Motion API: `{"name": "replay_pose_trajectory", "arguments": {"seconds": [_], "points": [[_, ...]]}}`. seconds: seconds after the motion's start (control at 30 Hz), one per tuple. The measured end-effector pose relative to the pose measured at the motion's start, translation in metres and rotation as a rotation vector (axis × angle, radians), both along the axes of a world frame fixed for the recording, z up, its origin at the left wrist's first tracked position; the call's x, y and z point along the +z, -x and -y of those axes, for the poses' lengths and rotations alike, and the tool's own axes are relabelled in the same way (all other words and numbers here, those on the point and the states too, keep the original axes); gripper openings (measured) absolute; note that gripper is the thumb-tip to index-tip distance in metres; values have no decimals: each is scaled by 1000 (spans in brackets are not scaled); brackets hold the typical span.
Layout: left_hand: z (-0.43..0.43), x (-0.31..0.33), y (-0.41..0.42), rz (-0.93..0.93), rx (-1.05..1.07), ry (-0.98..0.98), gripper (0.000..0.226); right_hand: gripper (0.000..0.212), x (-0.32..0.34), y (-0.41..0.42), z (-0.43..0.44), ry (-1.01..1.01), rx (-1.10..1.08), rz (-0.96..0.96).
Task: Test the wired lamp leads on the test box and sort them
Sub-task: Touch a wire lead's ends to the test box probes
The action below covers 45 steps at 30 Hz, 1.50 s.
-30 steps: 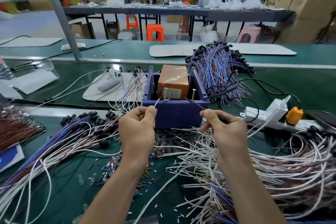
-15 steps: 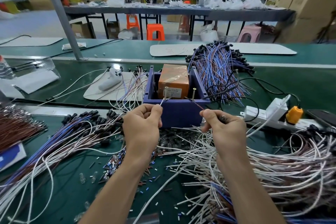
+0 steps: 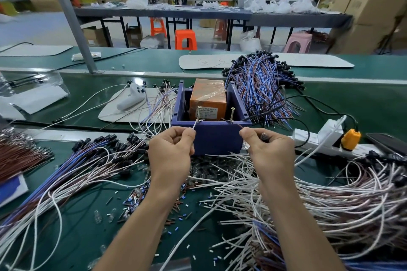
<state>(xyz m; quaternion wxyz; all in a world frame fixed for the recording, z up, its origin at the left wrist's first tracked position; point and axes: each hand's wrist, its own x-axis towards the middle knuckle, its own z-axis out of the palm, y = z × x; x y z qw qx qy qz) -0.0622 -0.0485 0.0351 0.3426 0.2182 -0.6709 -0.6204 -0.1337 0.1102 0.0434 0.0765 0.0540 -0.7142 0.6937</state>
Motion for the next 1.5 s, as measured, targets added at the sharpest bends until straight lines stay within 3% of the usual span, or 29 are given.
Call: {"name": "replay_pose_trajectory", "arguments": {"seconds": [0.17, 0.33, 0.43, 0.53, 0.6, 0.8, 0.93, 1.03, 1.1, 1.2, 1.3, 1.37, 1.5], "points": [[0, 0, -1, -17, 30, -26, 29, 13, 8, -6, -5, 73, 120, 113], [-10, -6, -13, -205, 155, -274, 21, 14, 17, -29, -16, -40, 663, 245], [-20, -9, -22, -212, -32, -289, 21, 32, 18, -34, -14, 0, 722, 306], [-29, -9, -28, -139, -247, -185, 29, 35, 20, -38, -11, 192, 781, 363], [-36, -6, -29, -128, -378, -207, 21, 33, 21, -40, -11, 273, 838, 376], [-30, -4, -29, -43, -594, -426, 34, 22, 16, -42, -13, 217, 798, 352], [-31, -1, -28, 4, -603, -400, 15, 24, 11, -41, -14, 138, 756, 320], [-28, 3, -28, -43, -517, -537, 9, 21, 13, -41, -15, 75, 636, 319], [-22, 4, -28, -79, -465, -590, 12, 14, 18, -42, -19, -142, 476, 193], [-15, 4, -28, -105, -473, -595, 14, 21, 22, -46, -25, -591, 126, -114], [-16, 3, -28, -91, -502, -546, 19, 20, 36, -58, -23, -576, -158, -423], [-20, 2, -27, -91, -512, -516, 20, 19, 39, -67, -18, -451, -48, -481], [-21, 1, -28, -128, -559, -529, 12, 40, 31, -80, 3, -206, 475, -57]]}}
